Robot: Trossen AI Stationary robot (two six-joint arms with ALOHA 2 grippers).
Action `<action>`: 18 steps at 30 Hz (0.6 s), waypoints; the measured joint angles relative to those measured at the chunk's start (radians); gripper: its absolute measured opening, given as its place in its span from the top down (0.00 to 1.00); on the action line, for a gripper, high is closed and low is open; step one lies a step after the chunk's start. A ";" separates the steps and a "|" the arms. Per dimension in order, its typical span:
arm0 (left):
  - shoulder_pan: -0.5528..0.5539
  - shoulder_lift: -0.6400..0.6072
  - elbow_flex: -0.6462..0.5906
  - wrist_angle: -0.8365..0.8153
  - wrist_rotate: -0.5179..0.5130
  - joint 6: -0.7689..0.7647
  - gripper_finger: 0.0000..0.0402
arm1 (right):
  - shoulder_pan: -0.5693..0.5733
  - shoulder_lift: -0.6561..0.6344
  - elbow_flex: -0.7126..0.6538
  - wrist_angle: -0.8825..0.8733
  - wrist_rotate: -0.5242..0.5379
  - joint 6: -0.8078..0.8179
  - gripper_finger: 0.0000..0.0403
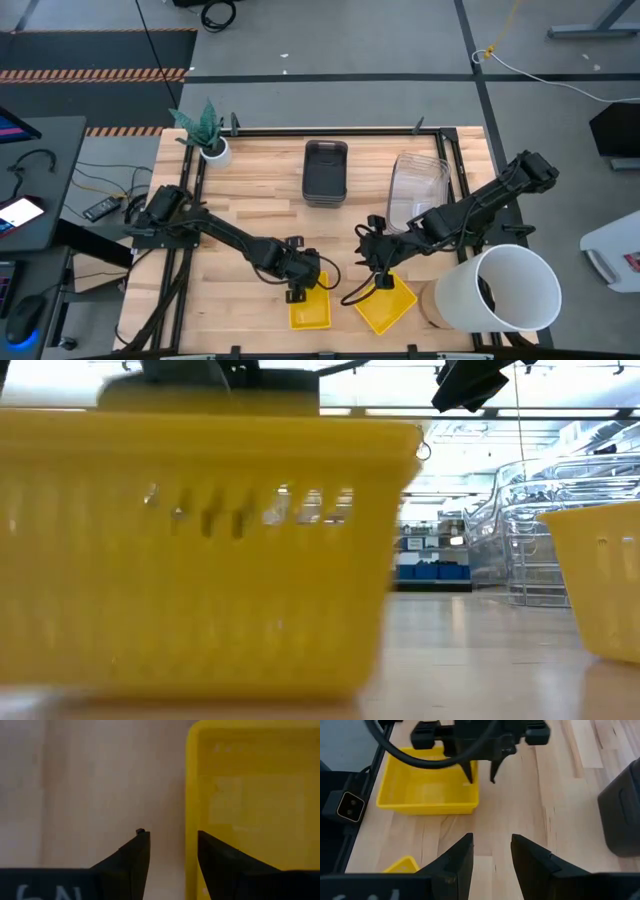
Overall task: Stack baskets by color
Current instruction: Adjust the left stacked yellow bins
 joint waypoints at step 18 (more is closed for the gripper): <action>0.075 -0.011 -0.001 -0.242 -0.358 0.167 0.59 | 0.000 0.027 0.000 0.049 -0.059 0.003 0.66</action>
